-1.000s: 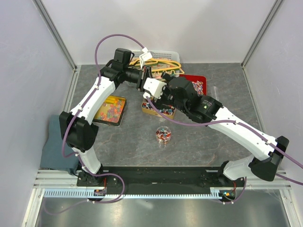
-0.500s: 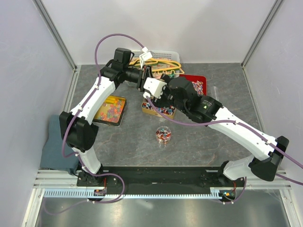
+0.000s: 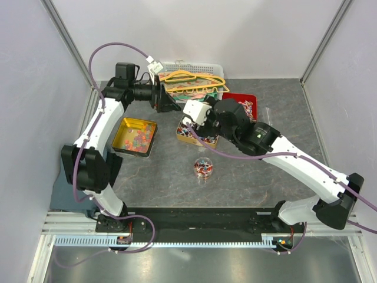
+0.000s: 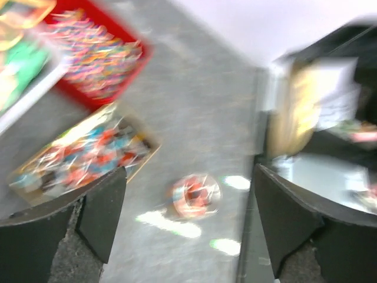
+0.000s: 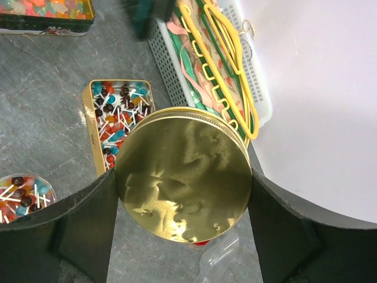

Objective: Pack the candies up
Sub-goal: Pick up the bottle lid at the center of the board, then close the bottle lid on the packing bottle.

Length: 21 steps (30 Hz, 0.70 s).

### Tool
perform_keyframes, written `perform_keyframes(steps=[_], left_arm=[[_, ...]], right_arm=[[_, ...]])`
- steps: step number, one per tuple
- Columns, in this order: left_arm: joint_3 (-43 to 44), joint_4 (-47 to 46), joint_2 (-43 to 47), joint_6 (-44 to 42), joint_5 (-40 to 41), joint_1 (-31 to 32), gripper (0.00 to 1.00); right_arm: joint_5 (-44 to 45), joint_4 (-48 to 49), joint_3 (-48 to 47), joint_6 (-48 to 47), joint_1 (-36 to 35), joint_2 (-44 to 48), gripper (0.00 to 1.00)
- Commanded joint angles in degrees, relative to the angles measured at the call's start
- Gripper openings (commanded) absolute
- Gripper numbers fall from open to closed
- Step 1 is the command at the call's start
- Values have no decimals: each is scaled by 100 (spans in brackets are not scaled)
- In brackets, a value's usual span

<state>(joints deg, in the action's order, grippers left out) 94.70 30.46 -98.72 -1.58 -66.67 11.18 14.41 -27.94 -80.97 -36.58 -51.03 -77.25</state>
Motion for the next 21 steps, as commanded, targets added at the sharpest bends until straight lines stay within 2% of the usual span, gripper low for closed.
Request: perform_keyframes(steps=[1, 4, 5, 9, 11, 16, 18, 19, 21], left_arm=[[-1003, 30, 843, -1650, 1243, 156, 96], [-2110, -250, 1283, -2214, 1578, 472, 97], [-2705, -373, 1441, -2423, 1857, 751, 97], [-4202, -1417, 2215, -2812, 2553, 1517, 100], [-4747, -1875, 2496, -2944, 2581, 1711, 99], [-5504, -2771, 2603, -2883, 2887, 1888, 100], [-5988, -3561, 2664, -2830, 3037, 2063, 99], [-6059, -3521, 2665, -2839, 3499, 2229, 99], [-6138, -3941, 2682, -2725, 3775, 2494, 100]], right_arm=[[-544, -96, -15, 256, 346, 272, 63], [-1131, -299, 28, 441, 584, 281, 64], [-1238, -317, 63, 484, 628, 290, 63], [-1660, -449, 204, 572, 848, 246, 64], [-1863, -475, 257, 616, 945, 255, 64], [-2434, -650, 327, 740, 1217, 299, 65], [-2645, -826, 353, 714, 1227, 237, 65], [-2724, -879, 371, 687, 1235, 202, 65], [-2935, -958, 424, 696, 1235, 79, 66]])
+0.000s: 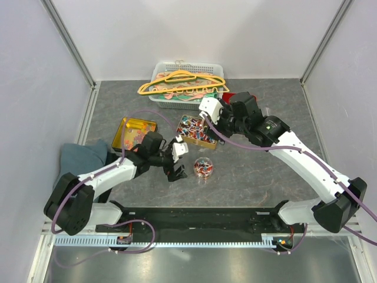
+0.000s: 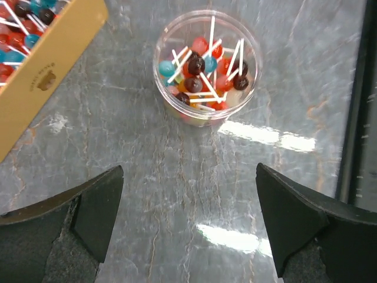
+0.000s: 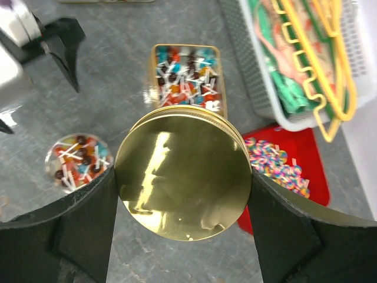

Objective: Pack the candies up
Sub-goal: Close the bottle lid on the packing bottle.

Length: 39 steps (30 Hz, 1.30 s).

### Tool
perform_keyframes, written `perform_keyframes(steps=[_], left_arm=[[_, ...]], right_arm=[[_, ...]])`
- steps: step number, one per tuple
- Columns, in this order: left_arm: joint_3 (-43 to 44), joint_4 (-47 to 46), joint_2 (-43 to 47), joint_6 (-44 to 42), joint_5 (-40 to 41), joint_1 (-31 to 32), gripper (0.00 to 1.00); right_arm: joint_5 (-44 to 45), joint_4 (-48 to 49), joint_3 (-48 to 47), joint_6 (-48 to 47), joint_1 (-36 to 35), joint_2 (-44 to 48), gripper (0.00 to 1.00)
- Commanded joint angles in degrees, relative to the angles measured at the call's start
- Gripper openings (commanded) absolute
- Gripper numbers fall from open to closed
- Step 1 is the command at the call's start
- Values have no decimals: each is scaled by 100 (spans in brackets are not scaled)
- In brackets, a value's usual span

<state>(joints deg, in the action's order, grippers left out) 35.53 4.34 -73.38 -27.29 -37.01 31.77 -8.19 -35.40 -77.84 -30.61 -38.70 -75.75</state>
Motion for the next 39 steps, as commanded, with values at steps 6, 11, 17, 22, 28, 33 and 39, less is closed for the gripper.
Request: perform_keyframes(steps=[6, 11, 17, 22, 28, 33, 39], left_arm=[[-319, -1963, -44, 522, 1389, 962, 99], [-371, -2243, -536, 979, 1390, 1208, 99], [-1030, -3500, -887, 839, 1583, 1631, 100], [-1582, -4667, -1037, 611, 1207, 1631, 100], [-1708, -6304, -1862, 698, 818, 1640, 99], [-1628, -7699, -2706, 874, 941, 1640, 99], [-1330, -8193, -3173, 1295, 1399, 1631, 99]], right_arm=[[-983, -284, 111, 152, 3, -222, 66], [-1001, -284, 164, 134, 3, -90, 68], [-922, -354, 138, 117, 11, -63, 68], [-895, -529, 173, -6, 125, -168, 69], [-1150, -880, 533, -322, 389, -432, 67], [-1457, -872, 806, -489, 424, -608, 67], [-1572, -907, 938, -604, 424, -889, 66]])
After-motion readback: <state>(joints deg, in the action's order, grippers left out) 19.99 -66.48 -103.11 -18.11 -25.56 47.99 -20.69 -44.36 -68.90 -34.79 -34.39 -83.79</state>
